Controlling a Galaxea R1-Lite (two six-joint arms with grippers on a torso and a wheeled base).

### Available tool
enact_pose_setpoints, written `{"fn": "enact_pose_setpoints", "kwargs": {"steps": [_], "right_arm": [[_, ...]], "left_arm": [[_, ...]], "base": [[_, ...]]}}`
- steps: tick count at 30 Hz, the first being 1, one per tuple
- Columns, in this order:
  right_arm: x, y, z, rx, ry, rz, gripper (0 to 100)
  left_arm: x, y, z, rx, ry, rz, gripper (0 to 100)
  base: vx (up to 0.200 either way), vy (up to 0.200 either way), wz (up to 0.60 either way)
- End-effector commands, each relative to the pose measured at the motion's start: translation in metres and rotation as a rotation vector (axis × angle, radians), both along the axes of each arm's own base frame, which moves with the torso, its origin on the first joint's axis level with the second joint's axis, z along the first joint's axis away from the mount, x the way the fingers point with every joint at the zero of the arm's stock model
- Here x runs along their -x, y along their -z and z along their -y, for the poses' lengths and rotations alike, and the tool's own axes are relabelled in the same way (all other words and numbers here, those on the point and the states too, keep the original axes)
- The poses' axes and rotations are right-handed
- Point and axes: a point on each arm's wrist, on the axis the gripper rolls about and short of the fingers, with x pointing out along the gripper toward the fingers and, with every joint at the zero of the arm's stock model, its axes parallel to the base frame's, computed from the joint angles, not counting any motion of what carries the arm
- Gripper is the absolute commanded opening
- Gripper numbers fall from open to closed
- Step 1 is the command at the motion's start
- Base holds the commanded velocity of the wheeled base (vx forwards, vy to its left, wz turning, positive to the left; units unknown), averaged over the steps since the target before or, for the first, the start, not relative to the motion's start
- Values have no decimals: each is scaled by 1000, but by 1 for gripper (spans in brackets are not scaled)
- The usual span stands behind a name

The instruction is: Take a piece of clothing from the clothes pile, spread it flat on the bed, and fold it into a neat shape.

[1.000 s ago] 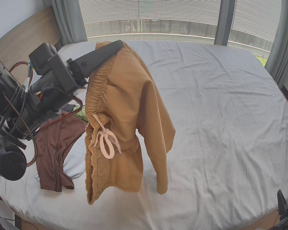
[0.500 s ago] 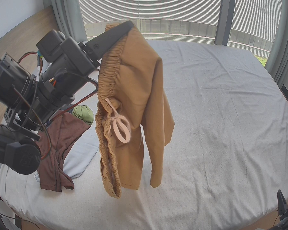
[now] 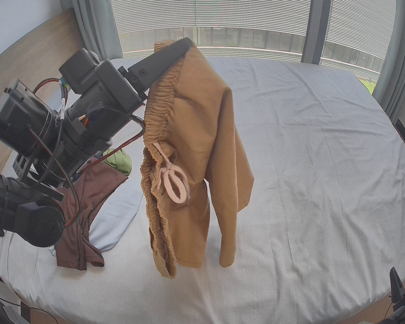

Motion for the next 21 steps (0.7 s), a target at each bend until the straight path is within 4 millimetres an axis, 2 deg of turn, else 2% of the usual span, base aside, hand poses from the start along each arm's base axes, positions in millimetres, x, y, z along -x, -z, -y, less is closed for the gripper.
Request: {"fn": "enact_pose_setpoints", "kwargs": {"steps": [1, 12, 18, 21], "right_arm": [[-1, 5, 0, 0, 0, -10, 100], [-1, 5, 0, -3, 4, -14, 100], [0, 5, 0, -1, 4, -4, 100], [0, 5, 0, -3, 1, -1, 100]], "left_arm": [[-6, 4, -3, -7, -19, -10, 0], [-7, 5, -6, -11, -31, -10, 0], [-13, 17, -9, -38, -48, -45, 0], [-26, 31, -7, -61, -75, -52, 0]], "base": [[0, 0, 0], [0, 0, 0], [0, 0, 0], [0, 0, 0]]}}
